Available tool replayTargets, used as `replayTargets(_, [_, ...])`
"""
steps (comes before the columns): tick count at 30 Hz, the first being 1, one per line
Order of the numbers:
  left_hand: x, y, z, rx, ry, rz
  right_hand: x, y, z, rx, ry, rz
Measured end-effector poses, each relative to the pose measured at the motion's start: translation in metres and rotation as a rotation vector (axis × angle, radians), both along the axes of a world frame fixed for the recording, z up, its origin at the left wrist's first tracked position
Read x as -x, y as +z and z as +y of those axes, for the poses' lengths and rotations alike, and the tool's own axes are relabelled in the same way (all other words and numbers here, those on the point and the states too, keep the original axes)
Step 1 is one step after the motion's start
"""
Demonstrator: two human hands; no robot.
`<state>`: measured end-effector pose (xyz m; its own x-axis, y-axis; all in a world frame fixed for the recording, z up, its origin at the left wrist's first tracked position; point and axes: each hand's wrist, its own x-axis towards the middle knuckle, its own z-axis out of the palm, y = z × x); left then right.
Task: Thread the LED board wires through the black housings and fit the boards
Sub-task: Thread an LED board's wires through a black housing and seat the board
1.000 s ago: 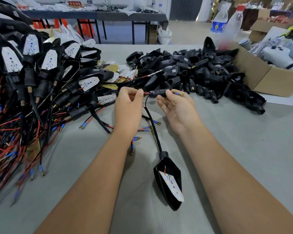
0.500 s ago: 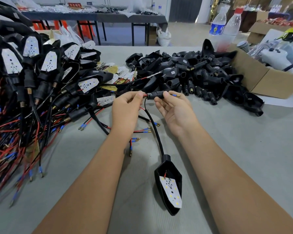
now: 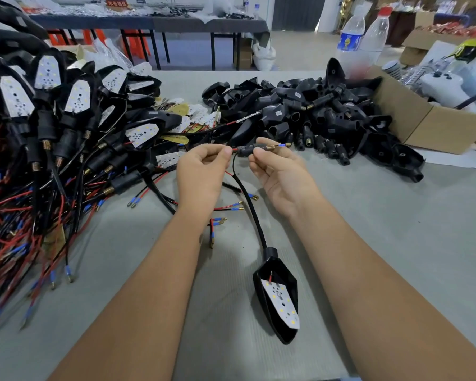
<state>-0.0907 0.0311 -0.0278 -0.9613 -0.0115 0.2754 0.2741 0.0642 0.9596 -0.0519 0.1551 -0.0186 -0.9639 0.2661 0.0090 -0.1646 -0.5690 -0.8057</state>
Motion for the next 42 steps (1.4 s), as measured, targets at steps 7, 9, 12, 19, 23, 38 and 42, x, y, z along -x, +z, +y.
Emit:
replayTargets(7, [-0.004,0.003,0.001,-0.037,-0.054,-0.049,0.002,-0.001,-0.003,-0.007,-0.035,-0.021])
replayTargets(9, [-0.005,0.004,0.002,-0.077,-0.144,-0.114,0.004,-0.002,-0.002,0.004,-0.071,-0.020])
replayTargets(12, [-0.008,0.002,0.007,-0.025,-0.256,-0.122,0.004,-0.003,0.000,0.000,-0.106,-0.008])
replayTargets(19, [-0.008,0.004,0.005,-0.116,-0.219,-0.153,0.003,0.001,0.001,0.037,-0.100,0.013])
replayTargets(23, [-0.008,0.005,0.004,-0.146,-0.239,-0.138,0.004,0.002,0.000,0.019,-0.124,0.006])
replayTargets(38, [-0.003,0.010,0.005,-0.142,-0.260,-0.328,0.006,0.001,0.006,-0.054,-0.119,-0.041])
replayTargets(42, [-0.005,0.008,0.000,-0.088,-0.311,-0.243,0.006,0.002,0.010,-0.083,-0.168,-0.086])
